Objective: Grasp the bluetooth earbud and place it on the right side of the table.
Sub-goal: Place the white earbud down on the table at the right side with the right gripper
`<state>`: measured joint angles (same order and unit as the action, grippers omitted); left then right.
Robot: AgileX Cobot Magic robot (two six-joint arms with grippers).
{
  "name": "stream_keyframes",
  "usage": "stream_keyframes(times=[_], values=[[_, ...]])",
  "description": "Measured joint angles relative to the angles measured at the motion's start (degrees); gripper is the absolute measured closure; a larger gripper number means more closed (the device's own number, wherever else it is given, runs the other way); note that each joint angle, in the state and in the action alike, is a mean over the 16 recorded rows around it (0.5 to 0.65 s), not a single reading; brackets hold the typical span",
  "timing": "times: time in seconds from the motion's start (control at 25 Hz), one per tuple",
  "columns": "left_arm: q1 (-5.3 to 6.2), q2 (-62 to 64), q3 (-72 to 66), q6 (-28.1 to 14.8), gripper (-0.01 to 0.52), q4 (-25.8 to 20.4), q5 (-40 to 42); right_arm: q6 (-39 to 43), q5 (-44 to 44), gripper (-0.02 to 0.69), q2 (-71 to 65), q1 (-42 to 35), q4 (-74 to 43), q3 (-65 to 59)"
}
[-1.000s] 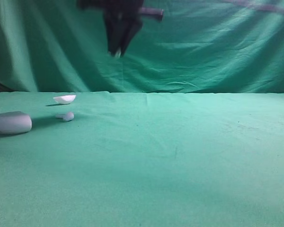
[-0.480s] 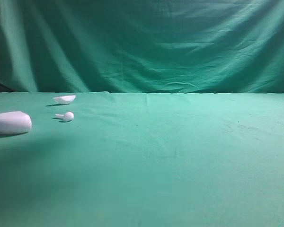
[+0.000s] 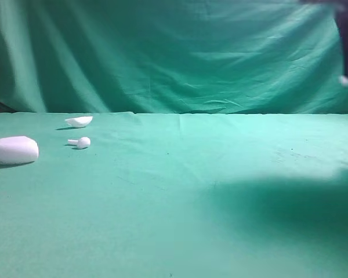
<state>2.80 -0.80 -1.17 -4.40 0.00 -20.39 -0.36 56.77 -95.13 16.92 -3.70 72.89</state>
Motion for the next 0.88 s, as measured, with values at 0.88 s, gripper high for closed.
stream_keyframes(times=[0.88], values=[[0.00,0.0,0.0,0.0,0.514,0.0,0.0,-0.9,-21.4,0.497,-6.9,-5.5,4.0,-16.4]])
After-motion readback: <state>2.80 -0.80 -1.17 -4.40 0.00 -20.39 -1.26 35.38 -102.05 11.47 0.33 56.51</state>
